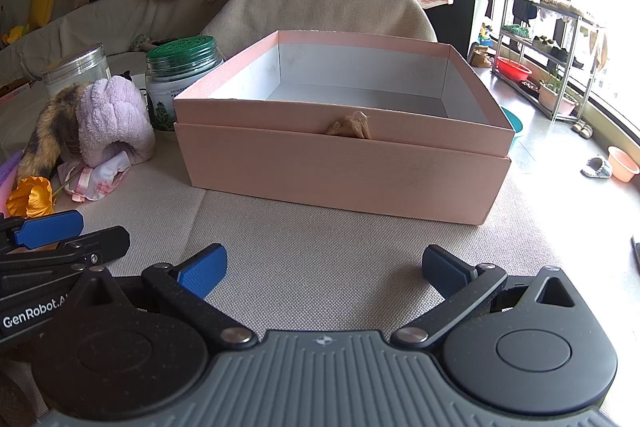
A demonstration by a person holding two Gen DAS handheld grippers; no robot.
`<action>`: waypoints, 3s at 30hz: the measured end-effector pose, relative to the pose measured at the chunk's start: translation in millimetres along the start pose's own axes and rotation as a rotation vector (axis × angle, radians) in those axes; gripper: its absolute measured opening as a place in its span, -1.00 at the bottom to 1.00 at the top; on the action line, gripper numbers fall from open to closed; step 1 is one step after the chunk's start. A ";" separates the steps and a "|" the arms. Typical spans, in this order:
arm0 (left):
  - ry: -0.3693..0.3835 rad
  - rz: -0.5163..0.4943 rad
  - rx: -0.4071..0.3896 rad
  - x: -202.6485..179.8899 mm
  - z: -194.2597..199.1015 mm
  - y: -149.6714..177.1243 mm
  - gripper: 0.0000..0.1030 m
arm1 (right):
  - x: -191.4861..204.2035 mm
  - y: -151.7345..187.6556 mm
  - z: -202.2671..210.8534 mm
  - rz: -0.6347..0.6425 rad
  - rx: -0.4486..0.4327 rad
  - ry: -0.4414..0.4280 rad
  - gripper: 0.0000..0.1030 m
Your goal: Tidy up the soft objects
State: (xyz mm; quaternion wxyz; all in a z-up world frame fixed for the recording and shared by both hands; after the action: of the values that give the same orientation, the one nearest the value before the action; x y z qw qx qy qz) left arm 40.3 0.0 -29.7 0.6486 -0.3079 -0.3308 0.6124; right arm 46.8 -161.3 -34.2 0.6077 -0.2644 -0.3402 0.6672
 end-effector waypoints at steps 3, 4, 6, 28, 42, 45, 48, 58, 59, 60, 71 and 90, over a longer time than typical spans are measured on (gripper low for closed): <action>0.000 0.000 0.000 0.0 0.0 0.0 -0.03 | 0.0 0.0 0.0 0.000 0.000 0.000 1.00; 0.000 0.000 0.000 0.0 0.0 0.0 -0.03 | 0.0 0.0 0.0 0.000 0.000 0.000 1.00; 0.000 0.000 0.000 0.0 0.0 0.0 -0.03 | 0.0 0.0 0.0 0.000 0.000 0.000 1.00; 0.000 0.000 0.000 0.3 0.0 0.0 -0.02 | 0.1 0.2 0.2 0.000 0.000 0.000 1.00; -0.002 -0.002 0.000 0.3 -0.1 0.0 -0.02 | 0.1 0.2 0.1 0.000 0.000 0.000 1.00; -0.001 -0.001 0.000 0.5 -0.1 0.0 -0.02 | 0.2 0.1 0.2 0.000 0.000 0.000 1.00; -0.001 -0.001 0.000 0.5 -0.1 0.0 -0.03 | 0.3 0.0 0.2 0.000 0.000 0.000 1.00; 0.001 0.001 -0.001 -1.2 1.2 -1.7 -0.03 | 0.4 -0.5 -2.4 0.015 0.011 -0.017 1.00; 0.005 0.004 -0.002 -0.3 2.5 -2.4 -0.03 | 0.5 -1.0 -3.1 0.019 0.016 -0.021 1.00; 0.015 0.009 -0.005 -0.5 2.7 -2.0 -0.03 | 0.9 -3.0 -1.1 0.022 0.024 -0.024 1.00; 0.032 0.059 -0.181 56.8 71.5 -18.3 -0.02 | 1.2 -7.2 -5.2 0.036 0.084 -0.027 1.00; -0.043 0.205 -0.042 150.4 29.1 -5.1 -0.03 | 0.3 -6.7 -3.7 0.051 0.084 -0.044 1.00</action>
State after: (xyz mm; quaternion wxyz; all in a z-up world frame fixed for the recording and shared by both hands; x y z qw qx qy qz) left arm 24.6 149.7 -0.6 0.5687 -0.3403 -0.3240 0.6751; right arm 53.8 -160.3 -31.3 0.5936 -0.2323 -0.3183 0.7017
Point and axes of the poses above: each gripper's, at about its wrist camera, not at the fingertips, and z roughly against the way its jaws point, x to its left, y to its underside, the point moved 5 cm from there along -z, roughly the way its jaws point, and after that the axes turned 4 degrees about -z, right-handed, at the moved point
